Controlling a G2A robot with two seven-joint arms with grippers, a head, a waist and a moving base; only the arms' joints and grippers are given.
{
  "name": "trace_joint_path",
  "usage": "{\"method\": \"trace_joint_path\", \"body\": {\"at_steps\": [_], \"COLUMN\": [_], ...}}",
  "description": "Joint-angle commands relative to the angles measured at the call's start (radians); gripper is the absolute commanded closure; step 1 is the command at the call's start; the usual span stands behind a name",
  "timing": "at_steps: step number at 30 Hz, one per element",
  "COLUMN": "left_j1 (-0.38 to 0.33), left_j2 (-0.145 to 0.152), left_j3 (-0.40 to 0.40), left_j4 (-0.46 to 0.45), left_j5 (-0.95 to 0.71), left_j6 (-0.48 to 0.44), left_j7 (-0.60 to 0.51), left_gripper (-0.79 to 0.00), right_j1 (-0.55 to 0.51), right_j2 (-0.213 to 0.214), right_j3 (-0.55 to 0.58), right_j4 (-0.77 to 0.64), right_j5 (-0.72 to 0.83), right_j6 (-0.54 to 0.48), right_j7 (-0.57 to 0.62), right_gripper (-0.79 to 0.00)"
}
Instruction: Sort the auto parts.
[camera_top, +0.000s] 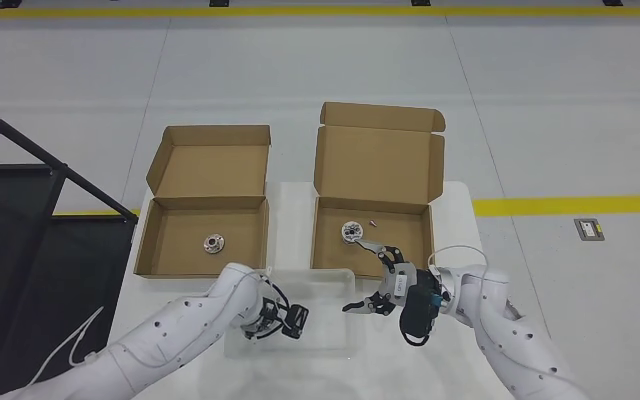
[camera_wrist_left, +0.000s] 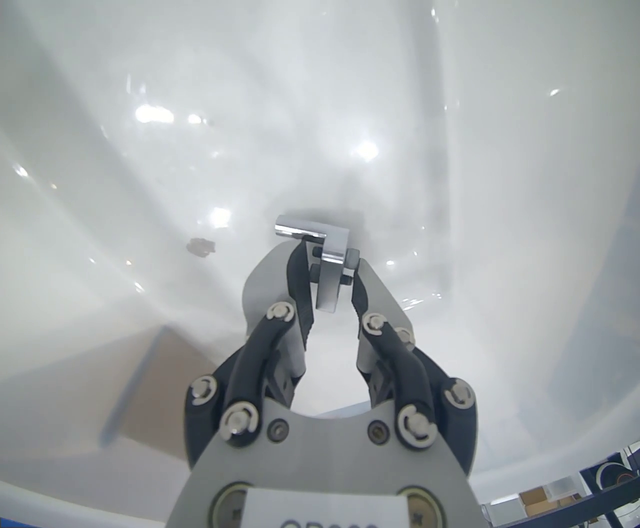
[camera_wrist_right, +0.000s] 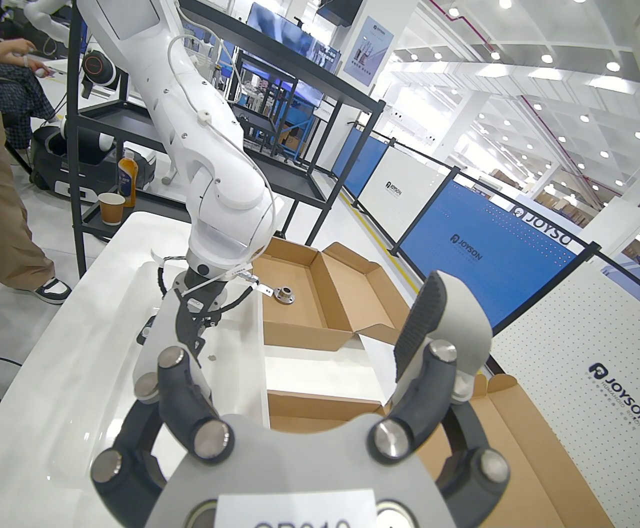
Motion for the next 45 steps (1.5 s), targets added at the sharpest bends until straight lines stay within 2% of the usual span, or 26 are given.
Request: {"method": "trace_joint_path", "body": {"at_steps": [1,7,12,16,21,27,31,41,45], "left_j1": [0.003,0.0,0.017,0.074,0.208,0.384,0.481,0.488,0.515], "left_j2": [0.005,0.042,0.111,0.188,0.281,0.349,0.374,0.375,0.367], "left_j3": [-0.014,-0.053,-0.149,-0.295,-0.521,-0.759,-0.874,-0.879,-0.886], "left_j4": [-0.009,-0.06,-0.159,-0.259,-0.349,-0.392,-0.367,-0.369,-0.333], "left_j5": [-0.017,-0.029,-0.067,-0.104,-0.138,-0.191,-0.226,-0.233,-0.238], "left_j6": [0.0,0.0,0.0,0.0,0.032,0.142,0.187,0.191,0.277], "left_j7": [0.025,0.049,0.061,0.083,0.098,0.203,0.253,0.255,0.284], "left_gripper": [0.0,0.0,0.0,0.0,0.0,0.0,0.0,0.0,0.0], "right_j1": [0.0,0.0,0.0,0.0,0.0,0.0,0.0,0.0,0.0], "right_j2": [0.0,0.0,0.0,0.0,0.0,0.0,0.0,0.0,0.0], "right_j3": [0.0,0.0,0.0,0.0,0.0,0.0,0.0,0.0,0.0], "right_j4": [0.0,0.0,0.0,0.0,0.0,0.0,0.0,0.0,0.0], "right_j5": [0.0,0.0,0.0,0.0,0.0,0.0,0.0,0.0,0.0], "right_j6": [0.0,0.0,0.0,0.0,0.0,0.0,0.0,0.0,0.0], "right_j7": [0.0,0.0,0.0,0.0,0.0,0.0,0.0,0.0,0.0], "right_gripper": [-0.785,-0.785,-0.785,-0.785,-0.785,-0.785,-0.785,-0.785,-0.785]}}
